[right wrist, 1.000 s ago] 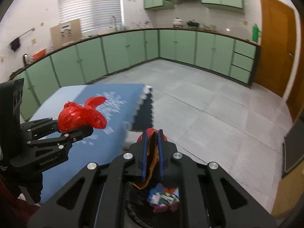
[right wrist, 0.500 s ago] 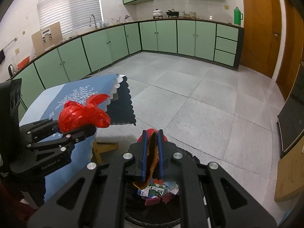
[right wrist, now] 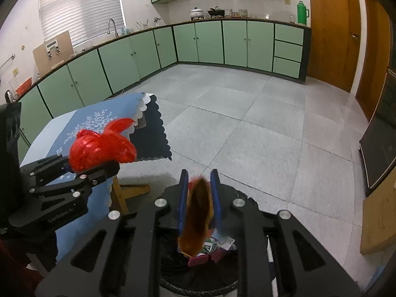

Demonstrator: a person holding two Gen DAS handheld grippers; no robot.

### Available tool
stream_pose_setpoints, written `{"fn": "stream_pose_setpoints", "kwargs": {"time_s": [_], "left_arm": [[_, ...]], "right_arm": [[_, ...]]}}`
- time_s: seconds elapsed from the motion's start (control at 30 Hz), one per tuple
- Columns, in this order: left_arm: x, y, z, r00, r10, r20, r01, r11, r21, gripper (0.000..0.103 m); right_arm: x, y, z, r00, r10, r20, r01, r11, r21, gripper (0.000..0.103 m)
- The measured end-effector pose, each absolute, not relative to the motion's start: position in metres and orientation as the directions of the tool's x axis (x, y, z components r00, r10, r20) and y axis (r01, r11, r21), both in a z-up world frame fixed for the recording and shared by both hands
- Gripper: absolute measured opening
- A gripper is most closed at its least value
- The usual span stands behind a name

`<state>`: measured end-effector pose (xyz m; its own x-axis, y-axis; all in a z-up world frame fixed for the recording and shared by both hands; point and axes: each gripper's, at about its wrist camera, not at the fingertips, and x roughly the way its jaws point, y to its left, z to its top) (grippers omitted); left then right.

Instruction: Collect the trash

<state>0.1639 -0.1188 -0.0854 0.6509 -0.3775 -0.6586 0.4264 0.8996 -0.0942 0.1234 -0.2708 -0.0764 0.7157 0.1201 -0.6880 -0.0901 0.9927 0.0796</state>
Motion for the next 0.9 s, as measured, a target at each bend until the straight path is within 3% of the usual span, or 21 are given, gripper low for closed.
{"fn": "stream_pose_setpoints", "kwargs": {"time_s": [0.1,0.23,0.3,0.37,0.9], "left_arm": [[0.163,-0.118,-0.083,0.657,-0.375,-0.654,0.420,0.903,-0.096,0.057],[0.161,-0.115,-0.079,0.663,-0.376,-0.648,0.420,0.903,-0.095,0.067],[0.159,-0.110,-0.074,0.671,-0.379,-0.638,0.417,0.904,-0.098,0.076],[0.157,-0.107,-0.069,0.679,-0.381,-0.627,0.414,0.905,-0.102,0.082],[0.126,-0.069,-0.013,0.758,-0.366,-0.541,0.382,0.920,-0.087,0.096]], "right_arm": [[0.124,-0.271,-0.077,0.719,0.104,-0.688,-0.074,0.995,0.072,0.048],[0.123,-0.271,-0.077,0.725,0.083,-0.684,-0.055,0.997,0.062,0.062],[0.120,-0.271,-0.075,0.732,0.070,-0.677,-0.044,0.997,0.056,0.078],[0.120,-0.272,-0.074,0.737,0.058,-0.673,-0.035,0.998,0.047,0.087],[0.095,-0.256,-0.023,0.798,0.110,-0.593,-0.059,0.993,0.104,0.095]]}}
